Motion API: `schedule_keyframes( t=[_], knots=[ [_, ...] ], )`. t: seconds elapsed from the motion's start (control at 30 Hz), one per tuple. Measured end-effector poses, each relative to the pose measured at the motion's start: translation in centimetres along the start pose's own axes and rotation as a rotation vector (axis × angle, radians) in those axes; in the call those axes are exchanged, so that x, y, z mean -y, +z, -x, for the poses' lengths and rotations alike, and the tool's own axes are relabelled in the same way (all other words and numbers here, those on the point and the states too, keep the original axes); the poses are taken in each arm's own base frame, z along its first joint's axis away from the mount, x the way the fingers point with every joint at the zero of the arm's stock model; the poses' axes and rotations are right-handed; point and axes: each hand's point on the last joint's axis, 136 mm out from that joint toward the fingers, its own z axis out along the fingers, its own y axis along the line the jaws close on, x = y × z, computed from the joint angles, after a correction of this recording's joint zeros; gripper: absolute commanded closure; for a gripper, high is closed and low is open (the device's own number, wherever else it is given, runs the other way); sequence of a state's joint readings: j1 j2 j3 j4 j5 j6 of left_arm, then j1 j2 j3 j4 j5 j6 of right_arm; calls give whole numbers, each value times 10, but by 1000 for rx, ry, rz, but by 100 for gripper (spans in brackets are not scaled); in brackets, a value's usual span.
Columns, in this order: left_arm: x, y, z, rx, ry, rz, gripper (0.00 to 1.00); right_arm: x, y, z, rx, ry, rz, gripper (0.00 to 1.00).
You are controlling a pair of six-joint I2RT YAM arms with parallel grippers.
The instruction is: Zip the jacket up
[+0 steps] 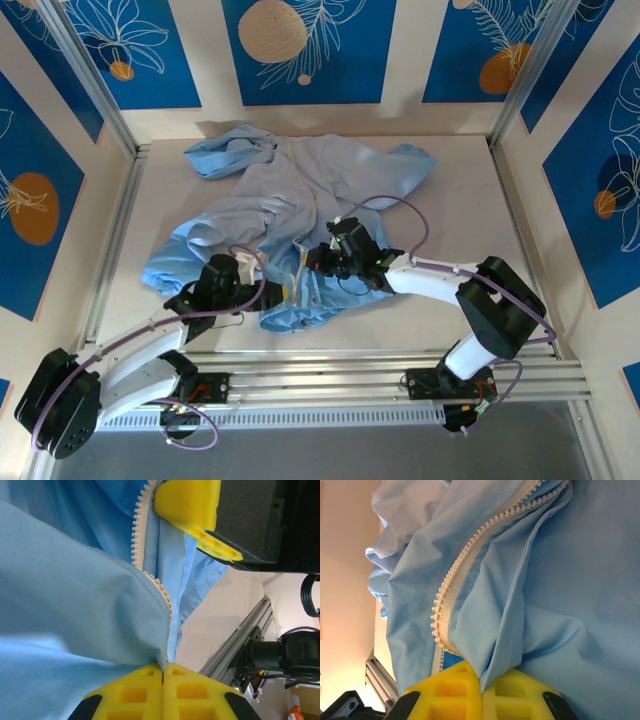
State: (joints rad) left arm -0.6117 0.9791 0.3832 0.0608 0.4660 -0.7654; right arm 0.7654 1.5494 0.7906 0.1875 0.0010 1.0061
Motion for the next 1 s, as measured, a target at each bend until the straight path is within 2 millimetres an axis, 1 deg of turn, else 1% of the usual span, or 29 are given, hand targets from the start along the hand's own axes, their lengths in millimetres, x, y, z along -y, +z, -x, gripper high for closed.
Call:
schedule_keyframes(
  t=[0.17, 0.33, 0.47, 0.5, 0.53, 0.57, 0.63, 0.73, 0.8, 0.9, 1.0],
  knots=[
    [1, 0, -5, -72, -16, 34, 100, -2, -5, 0, 8, 21, 15, 100],
    [-7, 2, -13, -176, -9, 104, 100, -7, -7, 3, 20, 21, 32, 100],
    [-4, 1, -14, -226, 5, 121, 100, -7, -7, 3, 16, 24, 35, 100],
    [-3, 0, -15, -234, 11, 124, 100, -7, -7, 3, 15, 27, 36, 98],
    [-2, -1, -14, -239, 13, 126, 100, -7, -7, 3, 14, 28, 39, 89],
    [-1, -2, -13, -240, 15, 127, 100, -8, -7, 3, 12, 30, 42, 79],
    [-1, -4, -12, -244, 7, 128, 100, -9, -7, 3, 14, 30, 47, 66],
    [-3, -7, -12, -258, -10, 128, 100, -9, -8, 4, 16, 0, 46, 57],
    [-5, -8, -11, -268, -26, 128, 100, -7, -12, 4, 16, -29, 30, 54],
    [-5, -9, -8, -269, -46, 113, 100, -10, -25, 7, 25, -100, 13, 51],
    [-5, -9, -8, -282, -66, 98, 100, -24, -46, 13, 58, -210, 27, 50]
  ],
)
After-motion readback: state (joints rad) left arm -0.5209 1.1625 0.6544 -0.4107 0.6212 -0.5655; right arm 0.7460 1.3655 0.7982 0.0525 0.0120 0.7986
